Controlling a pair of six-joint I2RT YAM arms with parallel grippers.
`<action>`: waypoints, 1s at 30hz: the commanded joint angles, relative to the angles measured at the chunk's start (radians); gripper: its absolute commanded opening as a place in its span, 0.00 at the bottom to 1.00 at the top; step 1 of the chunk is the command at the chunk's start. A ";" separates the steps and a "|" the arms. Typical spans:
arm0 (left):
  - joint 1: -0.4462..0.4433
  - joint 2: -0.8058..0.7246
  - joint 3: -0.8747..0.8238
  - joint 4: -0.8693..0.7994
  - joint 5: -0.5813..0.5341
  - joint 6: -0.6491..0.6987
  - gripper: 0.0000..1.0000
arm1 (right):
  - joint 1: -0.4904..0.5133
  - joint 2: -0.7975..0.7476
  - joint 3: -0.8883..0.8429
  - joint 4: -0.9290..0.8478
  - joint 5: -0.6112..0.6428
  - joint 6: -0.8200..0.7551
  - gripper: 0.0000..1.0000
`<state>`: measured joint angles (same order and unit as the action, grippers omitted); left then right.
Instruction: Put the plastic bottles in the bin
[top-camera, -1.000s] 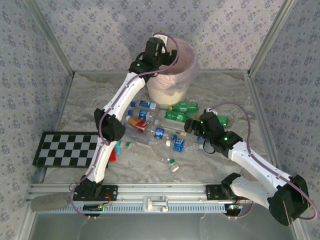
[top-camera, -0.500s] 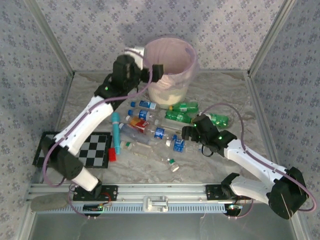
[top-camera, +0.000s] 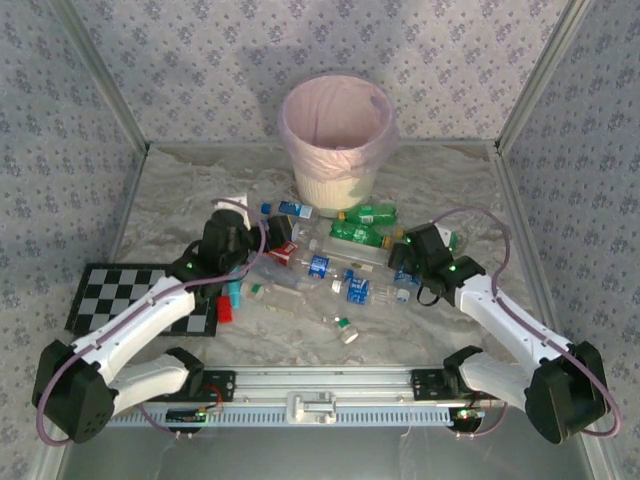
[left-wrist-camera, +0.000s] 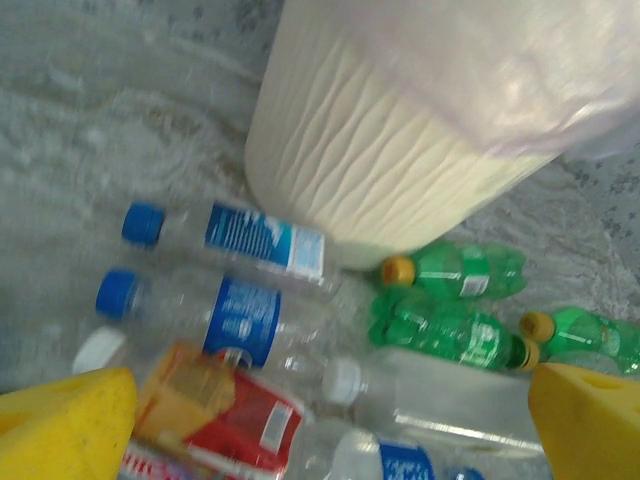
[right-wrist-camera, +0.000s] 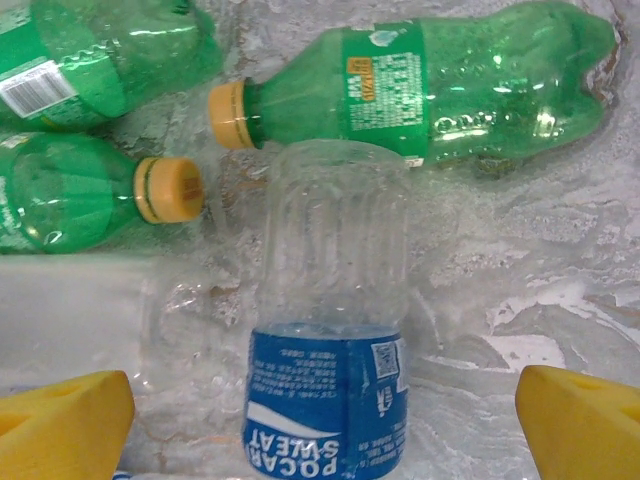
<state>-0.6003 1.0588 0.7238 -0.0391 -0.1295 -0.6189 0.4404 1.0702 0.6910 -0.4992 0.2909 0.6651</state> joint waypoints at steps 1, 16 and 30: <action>0.005 -0.037 -0.094 0.046 0.007 -0.158 1.00 | -0.046 0.032 -0.021 0.064 -0.086 -0.016 1.00; 0.007 -0.005 -0.156 0.156 0.091 -0.203 1.00 | -0.106 0.244 -0.031 0.184 -0.163 -0.019 0.93; 0.006 0.041 -0.153 0.150 0.080 -0.224 1.00 | -0.107 0.302 -0.048 0.203 -0.133 -0.012 0.81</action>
<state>-0.6003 1.0912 0.5358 0.0990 -0.0414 -0.8326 0.3397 1.3624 0.6628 -0.2947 0.1352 0.6579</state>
